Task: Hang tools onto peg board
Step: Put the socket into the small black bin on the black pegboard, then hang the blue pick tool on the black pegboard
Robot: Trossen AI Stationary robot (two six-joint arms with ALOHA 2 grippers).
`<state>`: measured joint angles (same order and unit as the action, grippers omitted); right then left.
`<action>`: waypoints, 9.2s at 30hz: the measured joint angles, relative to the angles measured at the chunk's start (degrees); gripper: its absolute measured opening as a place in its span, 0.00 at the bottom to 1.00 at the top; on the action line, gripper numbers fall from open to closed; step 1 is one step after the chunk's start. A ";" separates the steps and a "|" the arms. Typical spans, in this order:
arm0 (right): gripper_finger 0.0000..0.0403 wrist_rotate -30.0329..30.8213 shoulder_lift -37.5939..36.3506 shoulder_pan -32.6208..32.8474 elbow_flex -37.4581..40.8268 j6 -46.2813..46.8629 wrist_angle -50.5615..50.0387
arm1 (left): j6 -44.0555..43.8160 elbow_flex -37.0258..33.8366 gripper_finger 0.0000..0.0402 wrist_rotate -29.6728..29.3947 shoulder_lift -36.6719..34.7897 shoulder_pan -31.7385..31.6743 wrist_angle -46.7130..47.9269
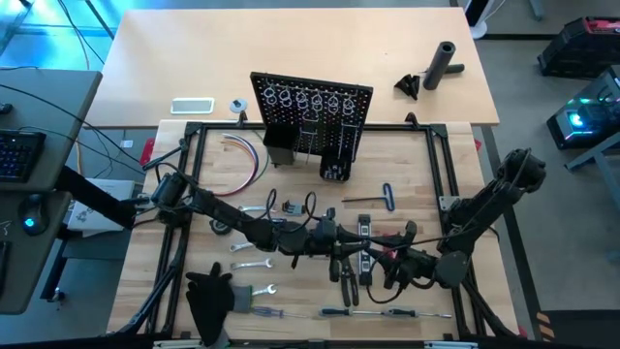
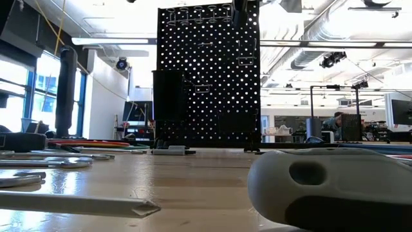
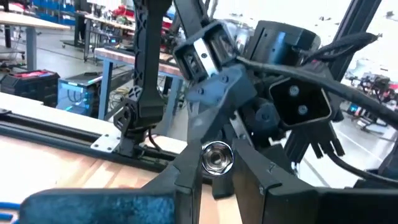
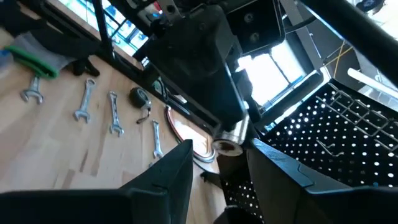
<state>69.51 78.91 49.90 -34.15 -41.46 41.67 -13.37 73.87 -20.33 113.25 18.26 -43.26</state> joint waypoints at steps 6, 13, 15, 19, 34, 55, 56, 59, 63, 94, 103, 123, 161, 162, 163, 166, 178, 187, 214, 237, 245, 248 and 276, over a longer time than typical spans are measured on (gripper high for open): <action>0.36 -0.50 0.00 -0.41 0.02 -1.11 2.86 | 0.02 0.00 0.14 -1.51 0.00 -0.13 -0.45; 0.36 -1.00 0.00 -1.06 0.02 -3.64 6.08 | -0.33 0.00 0.14 -1.73 0.04 -0.56 -0.42; 0.36 -1.09 0.00 -1.76 0.02 -3.62 6.25 | -0.94 0.00 0.14 -1.07 0.04 -0.67 -0.53; 0.36 -1.27 0.00 -2.88 0.02 -3.17 6.39 | -0.90 0.00 0.14 -0.97 0.04 -0.67 -1.36; 0.17 0.55 0.00 -3.38 0.02 -3.72 6.16 | -0.72 0.00 0.13 -0.97 0.04 -0.63 -1.58; 0.16 2.95 0.04 -5.30 0.07 7.67 -1.94 | -1.53 0.09 0.40 -0.56 -1.53 -0.56 16.36; 0.16 2.34 0.04 -5.94 0.07 10.06 -3.99 | -1.58 0.09 0.40 -0.68 -1.94 -0.44 18.94; 0.16 0.44 0.04 -8.30 0.07 16.37 -9.52 | -2.36 0.07 0.40 -2.61 -3.61 0.09 27.62; 0.16 -3.57 0.04 -12.49 0.07 23.16 -14.28 | -3.68 0.07 0.40 -8.78 -5.57 2.15 41.66; 0.16 -41.57 4.96 -54.67 0.04 40.42 -17.65 | -9.47 -19.28 0.41 -27.05 -5.66 11.63 41.23; 0.16 -46.81 9.85 -58.83 -4.91 41.07 -20.46 | -1.23 -20.72 0.41 -19.54 -5.68 9.84 33.61; 0.29 -45.76 12.26 -62.06 -9.05 39.48 -27.24 | -3.40 -20.68 0.41 -12.96 -5.68 9.71 32.54; 0.47 -36.24 -2.10 -44.71 -6.87 66.77 -69.03 | -3.86 -20.63 0.41 -11.28 -5.75 9.04 28.92; 0.47 -38.10 -2.10 -45.58 -6.20 66.42 -67.91 | -3.68 -20.63 0.41 -11.23 -5.75 8.91 28.71; 0.47 -39.87 -2.10 -46.70 -5.38 65.59 -66.64 | -3.44 -20.63 0.41 -10.99 -5.75 8.67 28.35; 0.47 -45.19 -2.10 -50.66 -2.66 62.52 -62.10 | -2.95 -20.63 0.41 -9.96 -5.75 8.35 27.67; 0.46 -59.76 -2.10 -61.04 4.19 53.68 -56.16 | -2.47 -20.63 0.41 -8.68 -5.75 8.27 26.90; 0.30 -61.17 -2.08 -61.04 6.37 50.37 -56.33 | -1.90 -20.63 0.41 -8.40 -5.75 7.02 26.91; 0.00 -66.79 -2.03 -54.98 8.83 41.48 -44.99 | -0.85 -20.63 0.41 -7.83 -5.75 4.01 26.59; 0.30 -58.57 -2.05 -53.28 8.74 49.87 -51.62 | 5.48 -18.90 0.41 0.83 -5.73 -5.10 25.35; 0.18 -59.57 -0.85 -53.37 8.62 47.08 -50.94 | 8.78 -17.81 0.41 3.63 -5.73 -8.95 25.49; 0.06 -62.45 1.91 -54.13 8.48 45.90 -48.58 | 10.48 -17.11 0.41 5.16 -5.68 -10.49 25.49; 0.01 -70.91 5.57 -51.66 8.83 35.96 -29.75 | 12.22 -16.28 0.45 14.32 -3.48 -15.65 28.43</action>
<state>-1.40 84.49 -1.76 -25.32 -5.50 11.93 -1.14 57.58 -6.01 109.77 2.61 -14.83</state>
